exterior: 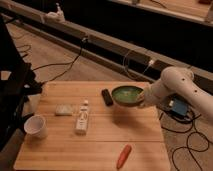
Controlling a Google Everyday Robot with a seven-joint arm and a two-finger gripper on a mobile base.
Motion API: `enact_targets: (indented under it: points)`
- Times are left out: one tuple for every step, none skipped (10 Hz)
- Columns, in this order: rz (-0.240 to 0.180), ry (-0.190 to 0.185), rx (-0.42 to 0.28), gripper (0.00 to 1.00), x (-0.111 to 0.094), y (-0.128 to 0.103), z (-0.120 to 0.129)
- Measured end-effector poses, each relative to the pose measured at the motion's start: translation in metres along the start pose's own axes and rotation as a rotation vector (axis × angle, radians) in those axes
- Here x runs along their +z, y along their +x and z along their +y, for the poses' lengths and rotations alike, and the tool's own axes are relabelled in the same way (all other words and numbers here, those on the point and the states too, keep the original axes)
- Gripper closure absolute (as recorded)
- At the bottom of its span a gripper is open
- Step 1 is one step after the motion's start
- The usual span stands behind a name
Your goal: Pick up the ceramic bowl
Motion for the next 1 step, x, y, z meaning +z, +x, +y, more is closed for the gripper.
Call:
enact_targets:
  points:
    - [0.000,-0.002,0.002,1.00,0.0007,0.0012,0.0018]
